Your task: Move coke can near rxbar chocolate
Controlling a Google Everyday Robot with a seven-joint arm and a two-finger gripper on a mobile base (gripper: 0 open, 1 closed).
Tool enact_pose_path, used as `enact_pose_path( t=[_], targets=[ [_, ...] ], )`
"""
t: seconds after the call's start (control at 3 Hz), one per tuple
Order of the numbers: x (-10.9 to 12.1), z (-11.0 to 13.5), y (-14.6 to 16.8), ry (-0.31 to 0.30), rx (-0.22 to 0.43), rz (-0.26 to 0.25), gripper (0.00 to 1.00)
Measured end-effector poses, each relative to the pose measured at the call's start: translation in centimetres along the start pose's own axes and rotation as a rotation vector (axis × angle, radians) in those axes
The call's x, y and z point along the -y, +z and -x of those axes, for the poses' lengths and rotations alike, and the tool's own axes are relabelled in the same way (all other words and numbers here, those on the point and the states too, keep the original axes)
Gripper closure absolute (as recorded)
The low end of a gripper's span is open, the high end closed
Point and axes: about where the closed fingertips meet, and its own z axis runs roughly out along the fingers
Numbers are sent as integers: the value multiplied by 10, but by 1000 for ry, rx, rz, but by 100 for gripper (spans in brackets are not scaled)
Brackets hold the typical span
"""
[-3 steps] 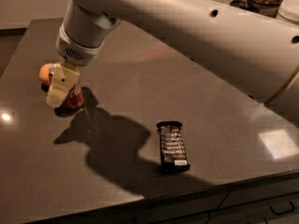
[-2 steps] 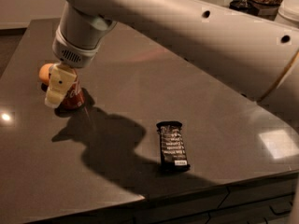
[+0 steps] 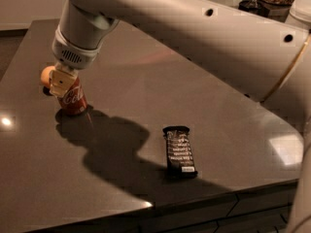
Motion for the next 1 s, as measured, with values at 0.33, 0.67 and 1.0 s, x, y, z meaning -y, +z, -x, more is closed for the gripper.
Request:
enact_pose_path(
  t=[0.33, 0.67, 1.0],
  targets=[
    [1, -4, -17, 7, 18, -2, 78],
    [-2, -28, -58, 25, 47, -9, 100],
    [-8, -62, -89, 34, 50, -17, 100]
  ],
)
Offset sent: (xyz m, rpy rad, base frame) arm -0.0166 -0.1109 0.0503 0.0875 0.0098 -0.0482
